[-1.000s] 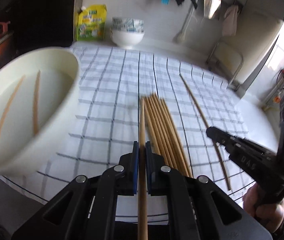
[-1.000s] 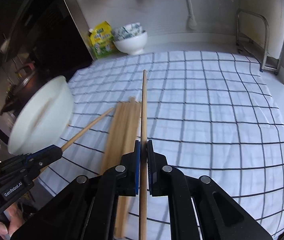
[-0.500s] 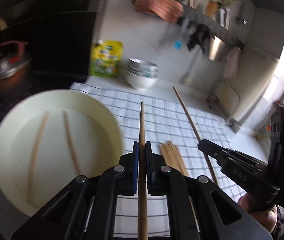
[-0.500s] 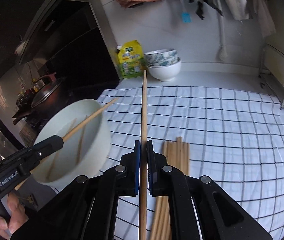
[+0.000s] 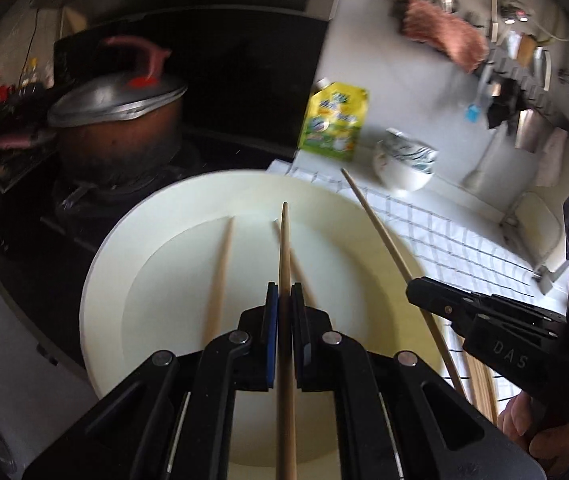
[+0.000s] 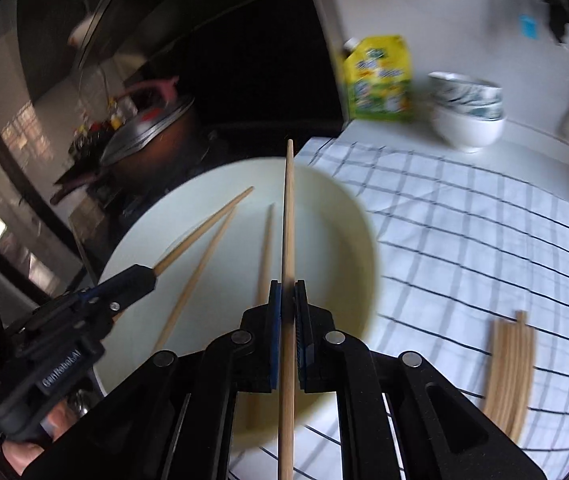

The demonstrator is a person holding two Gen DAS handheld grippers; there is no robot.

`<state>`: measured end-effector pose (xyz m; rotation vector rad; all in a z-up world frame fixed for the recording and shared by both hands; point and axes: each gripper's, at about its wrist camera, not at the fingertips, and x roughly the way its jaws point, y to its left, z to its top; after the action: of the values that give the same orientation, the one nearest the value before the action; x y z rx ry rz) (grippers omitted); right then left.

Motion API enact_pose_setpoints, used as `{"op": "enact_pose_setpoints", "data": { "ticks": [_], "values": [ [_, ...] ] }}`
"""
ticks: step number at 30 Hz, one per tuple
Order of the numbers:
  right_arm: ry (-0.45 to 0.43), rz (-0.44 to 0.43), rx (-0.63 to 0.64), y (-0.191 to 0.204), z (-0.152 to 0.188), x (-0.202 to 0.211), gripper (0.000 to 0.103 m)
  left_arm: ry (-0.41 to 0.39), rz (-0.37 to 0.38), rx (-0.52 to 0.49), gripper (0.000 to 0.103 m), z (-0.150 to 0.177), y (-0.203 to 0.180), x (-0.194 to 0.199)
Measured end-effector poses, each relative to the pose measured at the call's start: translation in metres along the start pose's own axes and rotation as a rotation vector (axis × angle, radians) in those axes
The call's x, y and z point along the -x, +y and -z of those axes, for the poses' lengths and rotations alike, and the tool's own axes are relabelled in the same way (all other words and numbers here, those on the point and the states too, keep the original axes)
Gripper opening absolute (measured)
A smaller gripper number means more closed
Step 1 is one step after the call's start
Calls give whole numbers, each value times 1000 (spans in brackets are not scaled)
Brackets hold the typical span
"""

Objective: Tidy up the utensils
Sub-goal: 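Carry the left tool's chopstick over the basin while the right tool carries its own, then open the left tool over the basin while the right tool opens too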

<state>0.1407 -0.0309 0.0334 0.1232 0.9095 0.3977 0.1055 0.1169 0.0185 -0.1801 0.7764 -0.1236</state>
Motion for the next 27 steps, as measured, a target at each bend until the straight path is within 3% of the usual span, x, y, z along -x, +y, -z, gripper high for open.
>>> {"op": "enact_pose_setpoints", "data": {
  "ticks": [11,13,14,15,16,27],
  "values": [
    [113,12,16,17,-3,-56,7,67,-28,42,10,4,25,-25],
    [112,10,15,17,-3,-56,17,64,-33,59,27,3,30,-24],
    [104,18,15,16,-3,-55,27,58,-38,66,42,3,31,-23],
    [92,28,19,16,-2,-53,28,46,-51,73,58,3,33,-20],
    [84,36,23,16,-2,-51,28,32,-57,77,61,3,34,-17],
    [38,37,15,11,5,-23,28,8,-70,65,62,11,24,2]
  ]
}}
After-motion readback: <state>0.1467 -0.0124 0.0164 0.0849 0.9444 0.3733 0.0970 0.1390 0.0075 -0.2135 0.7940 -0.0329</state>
